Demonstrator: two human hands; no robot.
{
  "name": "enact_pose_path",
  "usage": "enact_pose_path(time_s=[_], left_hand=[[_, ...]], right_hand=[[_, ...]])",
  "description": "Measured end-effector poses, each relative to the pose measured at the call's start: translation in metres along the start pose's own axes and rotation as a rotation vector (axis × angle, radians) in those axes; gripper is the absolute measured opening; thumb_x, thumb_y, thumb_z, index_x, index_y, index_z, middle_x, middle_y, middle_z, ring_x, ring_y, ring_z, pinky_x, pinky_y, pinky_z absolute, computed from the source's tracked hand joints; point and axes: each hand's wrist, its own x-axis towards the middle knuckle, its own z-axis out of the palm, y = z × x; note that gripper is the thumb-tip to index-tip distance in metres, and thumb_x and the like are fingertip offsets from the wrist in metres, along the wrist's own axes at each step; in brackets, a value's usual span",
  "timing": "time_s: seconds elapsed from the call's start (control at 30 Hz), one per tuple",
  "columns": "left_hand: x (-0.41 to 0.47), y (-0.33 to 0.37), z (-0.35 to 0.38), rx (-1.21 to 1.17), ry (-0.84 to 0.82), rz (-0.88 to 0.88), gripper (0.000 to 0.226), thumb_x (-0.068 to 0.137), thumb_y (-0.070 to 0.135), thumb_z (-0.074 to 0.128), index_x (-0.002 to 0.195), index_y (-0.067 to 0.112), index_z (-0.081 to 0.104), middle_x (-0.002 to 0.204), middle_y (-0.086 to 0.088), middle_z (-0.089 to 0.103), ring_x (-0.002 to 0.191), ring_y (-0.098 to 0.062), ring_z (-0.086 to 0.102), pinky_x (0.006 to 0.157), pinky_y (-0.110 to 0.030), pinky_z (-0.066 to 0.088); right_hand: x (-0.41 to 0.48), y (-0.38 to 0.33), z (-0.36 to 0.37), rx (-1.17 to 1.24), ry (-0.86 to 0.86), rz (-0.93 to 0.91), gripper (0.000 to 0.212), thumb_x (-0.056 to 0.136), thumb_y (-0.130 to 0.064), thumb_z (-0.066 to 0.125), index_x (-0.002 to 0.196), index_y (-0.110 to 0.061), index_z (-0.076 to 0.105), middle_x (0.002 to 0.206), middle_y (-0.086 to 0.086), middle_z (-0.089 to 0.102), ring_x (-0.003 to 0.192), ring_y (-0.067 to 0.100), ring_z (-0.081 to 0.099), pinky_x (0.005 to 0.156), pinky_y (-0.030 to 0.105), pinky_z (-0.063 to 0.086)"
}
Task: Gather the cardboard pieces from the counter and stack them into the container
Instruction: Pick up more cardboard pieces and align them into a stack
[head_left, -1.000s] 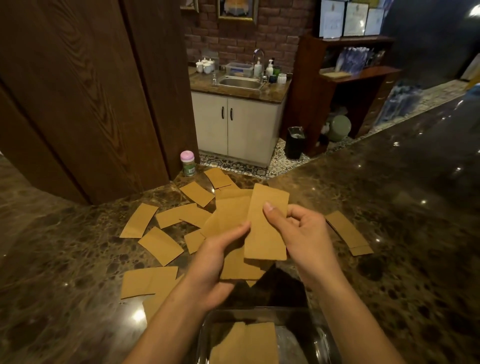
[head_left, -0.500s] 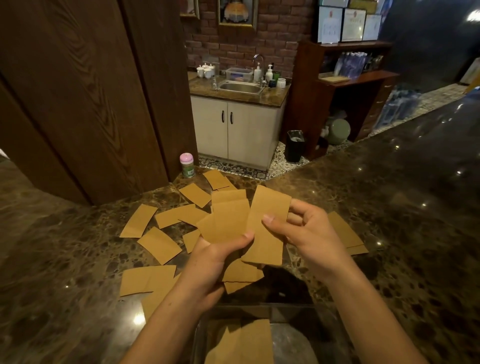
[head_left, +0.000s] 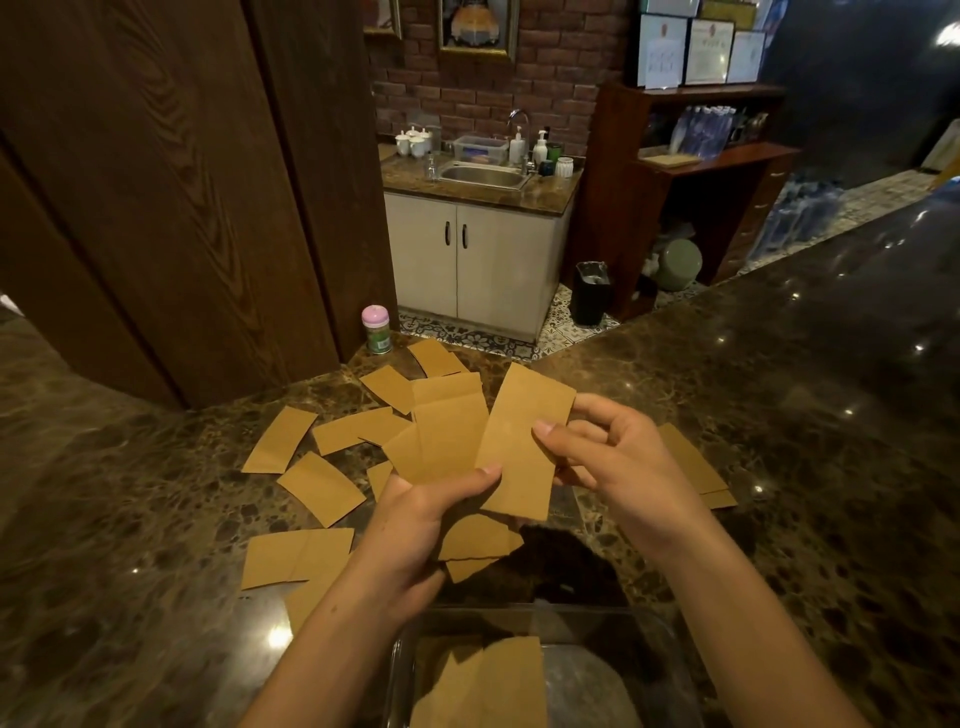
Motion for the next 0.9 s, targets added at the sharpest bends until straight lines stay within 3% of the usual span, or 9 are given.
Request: enact_pose_path(time_s=[0.17,0.3,0.4,0.47,0.57,0.63,0.7,0.8,0.9], left_hand=[[-0.001,-0.001,-0.001,0.006,-0.014,0.023,0.028,0.073,0.012,0.076,0.101,0.016,0.07,0.083,-0.002,0.079,0.083,-0.023,0.075,0.065,-0.038,0.06],[-0.001,-0.002,-0.002,0.012,0.013,-0.015,0.025,0.08,0.012,0.075,0.104,0.017,0.072,0.089,-0.006,0.08,0.084,-0.024,0.075,0.064,-0.037,0.058],[0.001,-0.002,-0.001,-0.048,-0.025,-0.078,0.034,0.084,0.017,0.075,0.118,0.015,0.071,0.103,-0.014,0.078,0.088,-0.03,0.076,0.07,-0.043,0.063],[0.001,-0.001,0.001,-0.106,-0.053,-0.102,0.039,0.084,0.024,0.074,0.121,0.012,0.07,0.102,-0.019,0.076,0.08,-0.03,0.074,0.071,-0.042,0.064],[0.001,0.002,0.002,-0.244,-0.122,-0.163,0.046,0.085,0.038,0.069,0.122,0.009,0.069,0.093,-0.02,0.072,0.073,-0.029,0.07,0.071,-0.041,0.062],[0.002,0.004,-0.001,-0.328,-0.146,-0.203,0.047,0.085,0.043,0.065,0.118,0.01,0.069,0.091,-0.018,0.074,0.073,-0.028,0.071,0.066,-0.04,0.063],[0.003,0.009,-0.003,-0.368,-0.147,-0.198,0.046,0.083,0.039,0.066,0.117,0.008,0.071,0.097,-0.018,0.077,0.076,-0.03,0.075,0.065,-0.04,0.064],[0.005,0.008,-0.01,-0.254,-0.133,-0.15,0.035,0.073,0.024,0.08,0.105,0.009,0.08,0.108,-0.019,0.077,0.095,-0.032,0.076,0.084,-0.049,0.061],[0.005,0.004,-0.012,-0.033,-0.033,-0.084,0.07,0.055,0.032,0.095,0.116,0.006,0.073,0.118,-0.018,0.074,0.121,-0.039,0.062,0.11,-0.062,0.039]], right_hand=[[0.002,-0.003,-0.002,-0.038,-0.028,-0.011,0.023,0.097,-0.013,0.07,0.119,-0.018,0.072,0.103,0.012,0.082,0.099,0.03,0.078,0.078,0.036,0.061],[0.001,-0.002,0.0,-0.031,-0.041,-0.076,0.024,0.096,-0.007,0.069,0.118,-0.016,0.073,0.104,0.022,0.079,0.089,0.029,0.076,0.067,0.028,0.06],[-0.001,-0.001,0.001,-0.132,0.028,-0.3,0.027,0.094,-0.006,0.072,0.119,-0.017,0.073,0.106,0.006,0.081,0.094,0.018,0.078,0.071,0.029,0.063],[-0.005,-0.001,0.004,-0.164,0.074,-0.47,0.028,0.091,-0.006,0.074,0.116,-0.019,0.074,0.107,-0.002,0.08,0.098,0.014,0.077,0.074,0.026,0.063],[-0.009,-0.001,0.002,-0.269,0.077,-0.709,0.032,0.084,0.003,0.077,0.113,-0.01,0.076,0.104,0.0,0.081,0.097,0.012,0.077,0.082,0.022,0.061],[-0.011,0.001,-0.003,-0.386,-0.007,-0.84,0.035,0.079,0.021,0.076,0.108,0.001,0.077,0.107,0.008,0.082,0.104,0.018,0.077,0.089,0.028,0.061],[-0.014,0.002,-0.007,-0.534,-0.097,-0.941,0.034,0.078,0.016,0.075,0.106,-0.001,0.079,0.111,0.01,0.08,0.113,0.022,0.074,0.097,0.036,0.059],[-0.017,0.008,-0.007,-0.763,-0.199,-0.967,0.026,0.087,-0.005,0.073,0.111,-0.013,0.081,0.122,0.002,0.077,0.126,0.017,0.066,0.103,0.035,0.056],[-0.019,0.012,-0.008,-0.928,-0.215,-0.915,0.039,0.086,-0.003,0.065,0.119,-0.018,0.079,0.128,-0.005,0.074,0.131,0.012,0.06,0.107,0.034,0.054]])
